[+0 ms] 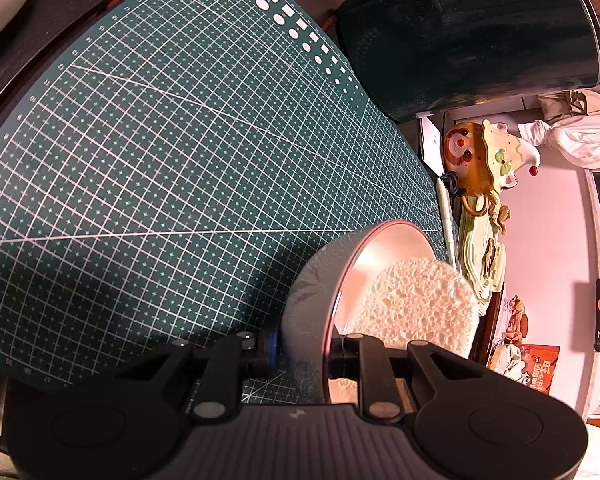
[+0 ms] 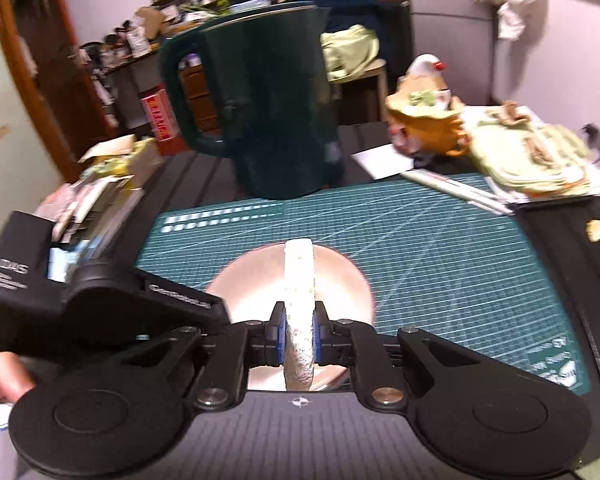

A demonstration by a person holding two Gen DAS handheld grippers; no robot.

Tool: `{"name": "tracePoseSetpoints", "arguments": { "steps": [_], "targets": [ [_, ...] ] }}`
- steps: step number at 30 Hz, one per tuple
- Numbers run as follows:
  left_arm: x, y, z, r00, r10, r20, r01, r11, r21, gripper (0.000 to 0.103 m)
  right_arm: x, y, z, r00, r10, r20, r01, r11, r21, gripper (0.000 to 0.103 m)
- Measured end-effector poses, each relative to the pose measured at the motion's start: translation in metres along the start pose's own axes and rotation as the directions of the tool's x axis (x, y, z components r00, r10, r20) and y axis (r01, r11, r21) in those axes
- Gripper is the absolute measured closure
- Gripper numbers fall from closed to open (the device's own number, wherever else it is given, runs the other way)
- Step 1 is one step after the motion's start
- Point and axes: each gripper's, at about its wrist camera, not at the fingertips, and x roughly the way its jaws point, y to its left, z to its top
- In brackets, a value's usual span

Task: Clean bowl
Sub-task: 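Scrub the bowl interior with the sponge in the right tool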

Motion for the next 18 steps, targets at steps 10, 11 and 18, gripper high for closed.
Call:
{"name": "tracePoseSetpoints", "arguments": {
  "steps": [10,11,18],
  "targets": [
    [-0.056,-0.057,-0.015,1.000,-0.001,0.000,0.001,1.000,0.001,0.082,0.021,-0.007,0.002,0.997,0.034,-0.070,-0.030,0.998,0.046,0.092],
    [-0.056,-0.058,-0.015,1.000,-0.001,0.002,0.001,1.000,0.004,0.081,0.023,-0.005,0.001,0.997,0.016,-0.075,-0.014,0.999,0.036,0.092],
    [-0.056,-0.065,-0.015,1.000,-0.006,0.004,0.006,1.000,-0.004,0.082,0.026,0.027,-0.014,0.978,-0.211,-0.002,0.206,0.958,-0.199,0.093]
  ]
}}
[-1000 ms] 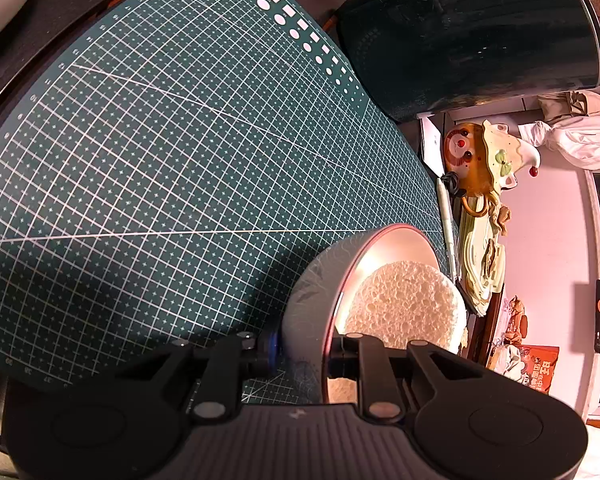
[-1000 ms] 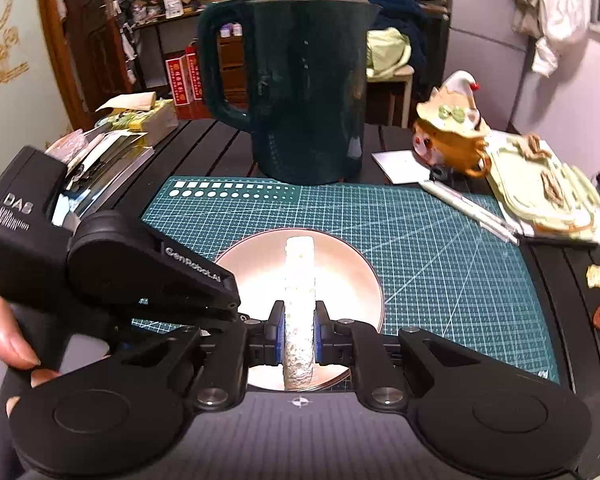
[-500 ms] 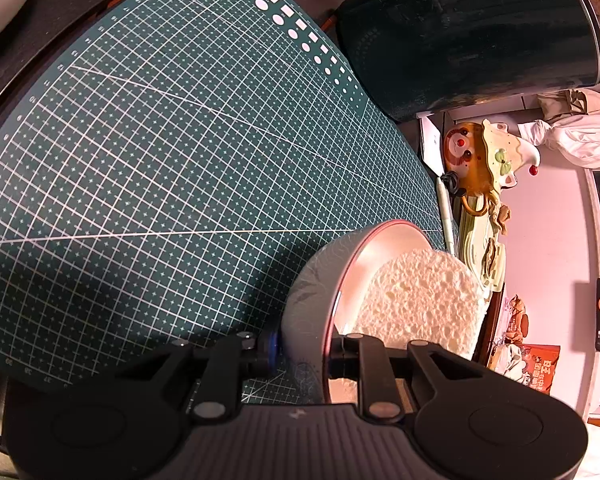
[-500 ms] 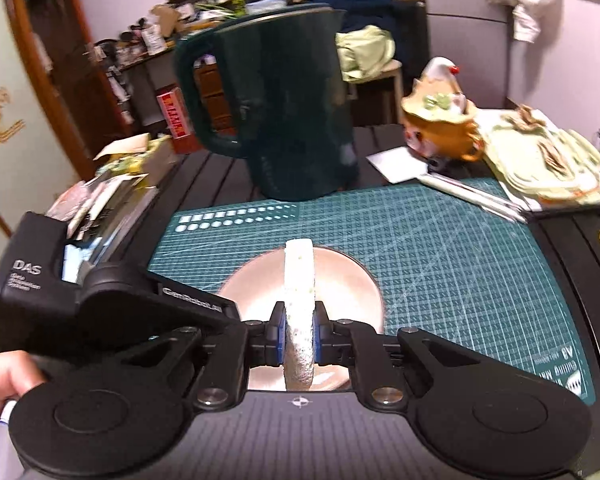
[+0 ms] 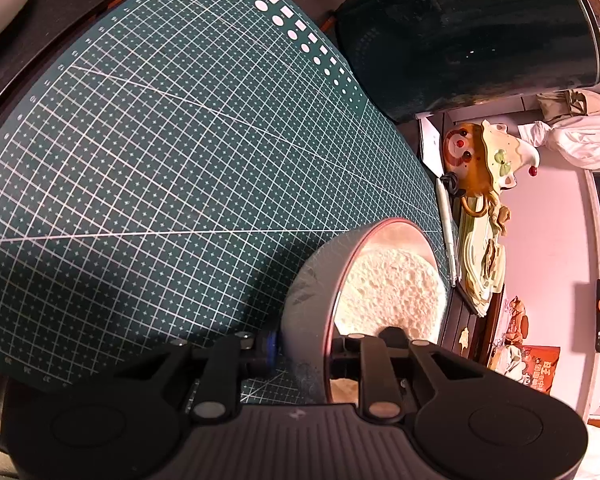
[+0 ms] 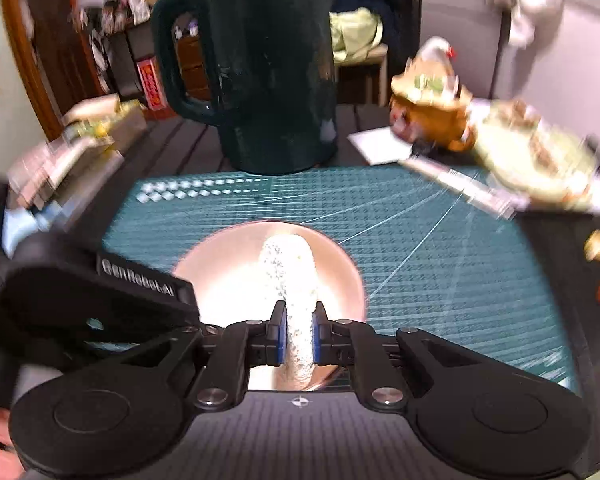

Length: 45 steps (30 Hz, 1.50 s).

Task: Clean bowl
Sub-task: 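Scrub the bowl interior with the sponge in the right tool, then wipe the sponge around the bowl rim area with the right tool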

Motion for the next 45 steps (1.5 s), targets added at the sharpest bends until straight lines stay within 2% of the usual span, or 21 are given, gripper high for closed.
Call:
{"name": "tracePoseSetpoints", "arguments": {
  "steps": [6,7,11,15,17,20,22,25,30,32,34,38,42,45],
  "targets": [
    [-0.010,-0.003,-0.003,1.000,-0.002,-0.006,0.002,1.000,-0.004,0.085,-0.019,0.010,-0.005,0.982,-0.157,0.101,0.167,0.981,-0.103,0.094],
    [-0.011,-0.003,-0.002,1.000,-0.002,-0.008,0.002,1.000,-0.005,0.085,-0.022,0.006,-0.003,0.983,-0.146,0.108,0.156,0.983,-0.095,0.094],
    [-0.020,-0.001,-0.004,1.000,0.011,-0.008,-0.011,1.000,0.006,0.087,-0.033,-0.021,0.003,0.994,-0.016,0.109,0.015,1.000,0.012,0.094],
    [-0.025,-0.005,-0.008,0.999,0.037,0.000,-0.037,0.998,0.043,0.087,-0.032,-0.043,0.008,0.986,0.146,0.086,-0.156,0.980,0.127,0.094],
    [-0.026,-0.006,-0.009,0.999,0.044,0.002,-0.044,0.998,0.052,0.087,-0.023,-0.044,0.007,0.978,0.199,0.056,-0.206,0.966,0.159,0.094],
    [-0.026,-0.008,-0.010,0.999,0.046,0.000,-0.046,0.997,0.059,0.088,-0.004,-0.037,0.001,0.978,0.206,-0.024,-0.199,0.964,0.176,0.093],
    [-0.023,-0.010,-0.008,0.999,0.050,0.000,-0.050,0.997,0.062,0.088,0.001,-0.034,-0.001,0.980,0.199,-0.032,-0.190,0.966,0.175,0.093],
    [-0.026,-0.010,-0.011,0.998,0.057,-0.021,-0.056,0.997,0.060,0.088,0.003,-0.030,0.002,0.986,0.146,-0.084,-0.133,0.981,0.139,0.094],
    [-0.014,-0.019,-0.009,0.997,0.069,-0.046,-0.065,0.995,0.074,0.087,-0.001,-0.047,0.007,0.959,0.215,-0.184,-0.171,0.959,0.225,0.094],
    [-0.013,-0.022,-0.010,0.996,0.076,-0.048,-0.072,0.994,0.083,0.087,0.000,-0.055,0.004,0.946,0.258,-0.198,-0.201,0.943,0.267,0.094],
    [-0.011,-0.023,-0.010,0.996,0.077,-0.046,-0.073,0.994,0.087,0.087,-0.001,-0.059,0.001,0.942,0.272,-0.199,-0.208,0.933,0.293,0.094],
    [-0.009,-0.022,-0.008,0.997,0.066,-0.050,-0.062,0.995,0.076,0.086,-0.005,-0.050,-0.001,0.960,0.226,-0.164,-0.182,0.953,0.243,0.094],
    [-0.009,-0.022,-0.007,0.997,0.059,-0.052,-0.055,0.996,0.073,0.086,-0.015,-0.027,0.002,0.991,0.076,-0.111,-0.068,0.995,0.077,0.094],
    [-0.006,-0.023,-0.006,0.997,0.057,-0.054,-0.053,0.996,0.070,0.086,-0.031,-0.012,0.002,0.998,-0.054,-0.029,0.052,0.997,-0.062,0.094]
  ]
}}
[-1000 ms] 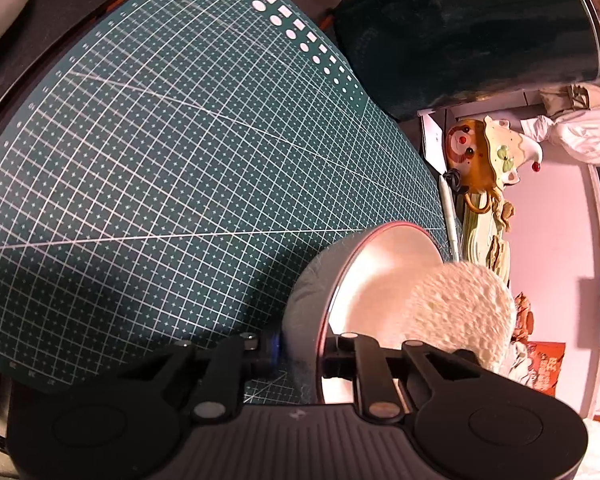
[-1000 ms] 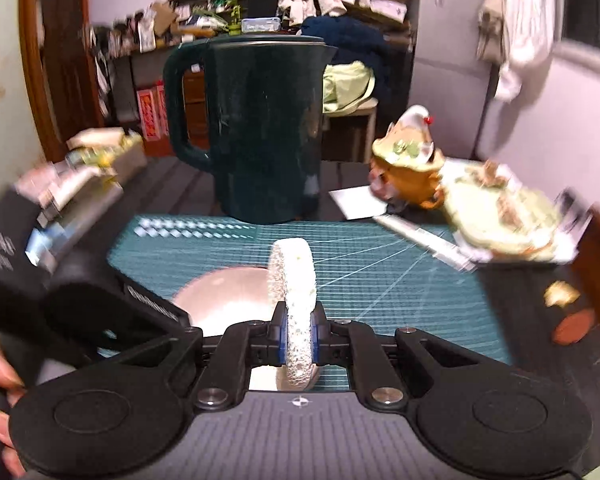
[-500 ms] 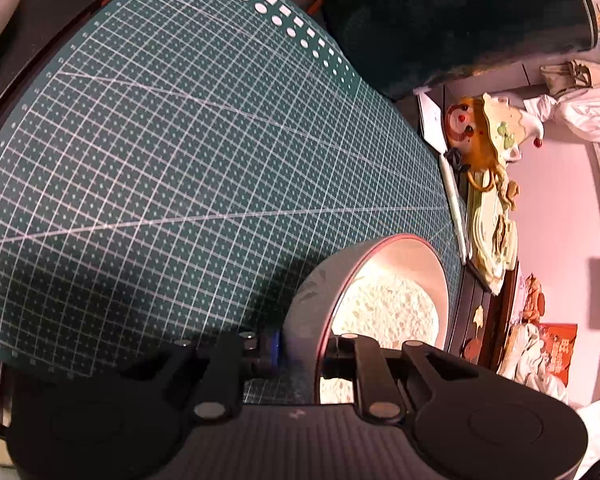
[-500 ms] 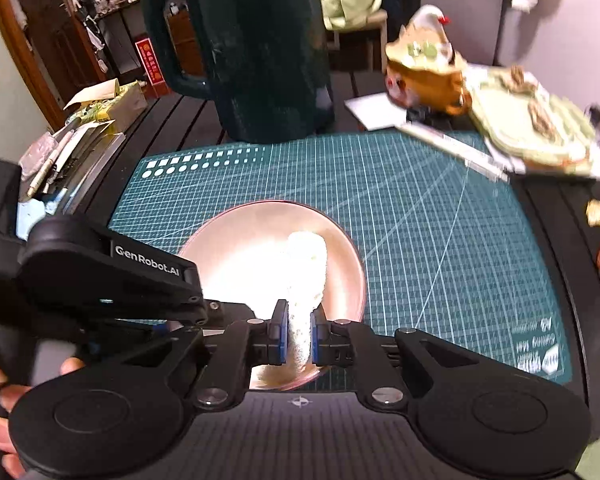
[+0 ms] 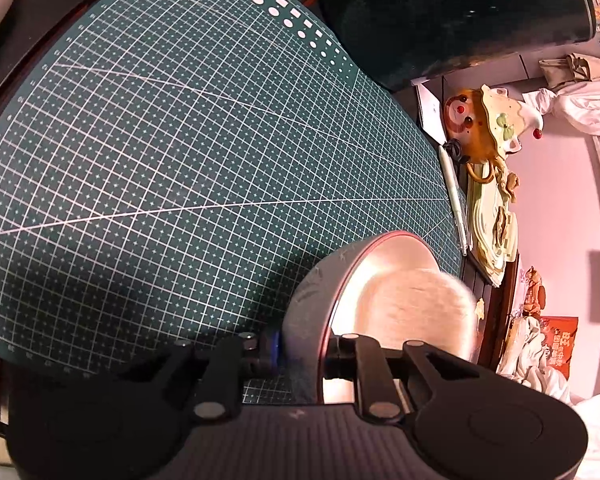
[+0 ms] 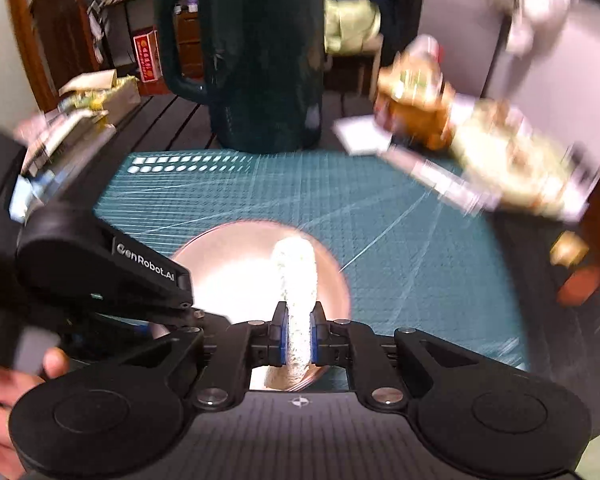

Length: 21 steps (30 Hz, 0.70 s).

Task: Clean bowl
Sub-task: 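Wipe the sponge around the bowl rim area with the right tool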

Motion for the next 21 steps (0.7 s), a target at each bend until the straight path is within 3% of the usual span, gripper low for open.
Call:
{"name": "tracePoseSetpoints", "arguments": {
  "steps": [3,5,9,12,16,21],
  "targets": [
    [-0.001,0.002,-0.002,1.000,-0.003,0.000,0.003,1.000,-0.007,0.086,-0.013,0.004,0.001,0.997,-0.044,0.060,0.047,0.998,-0.044,0.094],
    [-0.001,0.002,-0.003,1.000,-0.004,0.001,0.004,1.000,-0.008,0.086,-0.018,-0.001,0.004,0.997,-0.021,0.069,0.023,0.999,-0.029,0.094],
    [-0.004,0.004,-0.005,1.000,-0.005,0.003,0.006,1.000,-0.011,0.086,-0.012,-0.017,0.007,0.991,0.136,0.011,-0.136,0.988,0.076,0.094],
    [-0.005,0.005,-0.006,1.000,-0.004,0.005,0.004,1.000,-0.009,0.086,0.001,-0.016,0.004,0.980,0.195,-0.042,-0.188,0.974,0.123,0.094],
    [-0.007,0.005,-0.008,1.000,-0.003,0.006,0.003,1.000,-0.009,0.086,0.013,-0.008,0.000,0.981,0.177,-0.078,-0.166,0.978,0.129,0.094],
    [-0.009,0.005,-0.010,1.000,-0.004,0.005,0.004,1.000,-0.008,0.086,0.011,0.000,-0.001,0.996,0.065,-0.068,-0.062,0.997,0.050,0.094]
  ]
}}
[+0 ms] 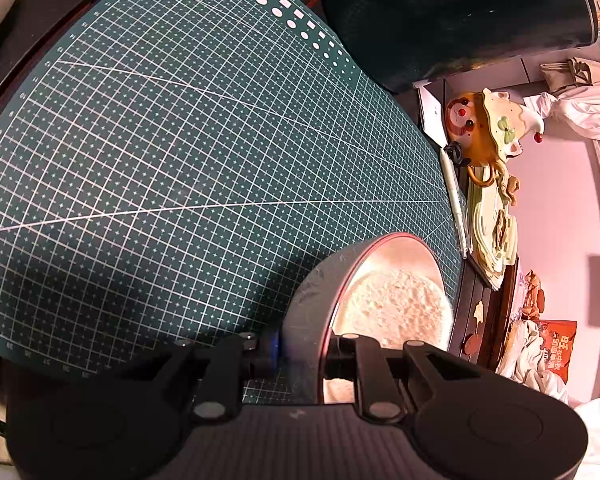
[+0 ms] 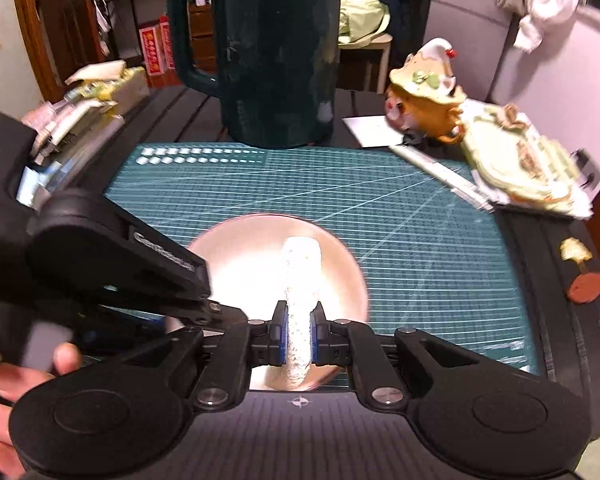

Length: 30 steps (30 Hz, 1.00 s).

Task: Clean bowl
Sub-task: 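Wipe the sponge around the bowl rim area with the right tool, then keep scrubbing inside the bowl with the right tool's sponge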

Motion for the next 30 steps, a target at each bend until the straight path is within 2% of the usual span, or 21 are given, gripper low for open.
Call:
{"name": "tracePoseSetpoints", "arguments": {
  "steps": [3,6,12,18,22,28,30],
  "targets": [
    [0.003,-0.001,0.000,1.000,0.000,0.002,0.000,1.000,-0.001,0.086,-0.012,0.003,0.000,0.996,-0.075,0.055,0.078,0.995,-0.058,0.094],
    [0.004,-0.001,0.000,1.000,-0.001,0.002,0.001,1.000,-0.004,0.086,-0.023,0.001,0.002,0.988,-0.115,0.104,0.124,0.989,-0.080,0.094],
    [0.003,-0.003,0.001,1.000,0.000,0.002,0.000,1.000,-0.005,0.086,-0.037,-0.007,0.010,0.983,-0.114,0.147,0.123,0.991,-0.055,0.094],
    [0.001,-0.001,0.002,1.000,0.001,0.001,-0.001,1.000,-0.002,0.086,-0.022,-0.012,0.010,0.997,0.025,0.078,-0.027,1.000,0.013,0.094],
    [0.001,-0.001,0.002,1.000,0.002,0.002,-0.002,1.000,0.000,0.086,-0.003,-0.013,0.007,0.992,0.128,-0.002,-0.127,0.989,0.074,0.094],
    [0.002,-0.002,0.003,1.000,0.002,0.003,-0.002,1.000,0.000,0.086,0.007,-0.003,0.002,0.997,0.077,-0.021,-0.076,0.996,0.036,0.094],
    [0.002,-0.002,0.004,1.000,0.001,0.002,-0.001,1.000,0.000,0.086,0.008,0.000,0.001,0.999,0.034,-0.022,-0.034,0.999,0.017,0.094]
  ]
}}
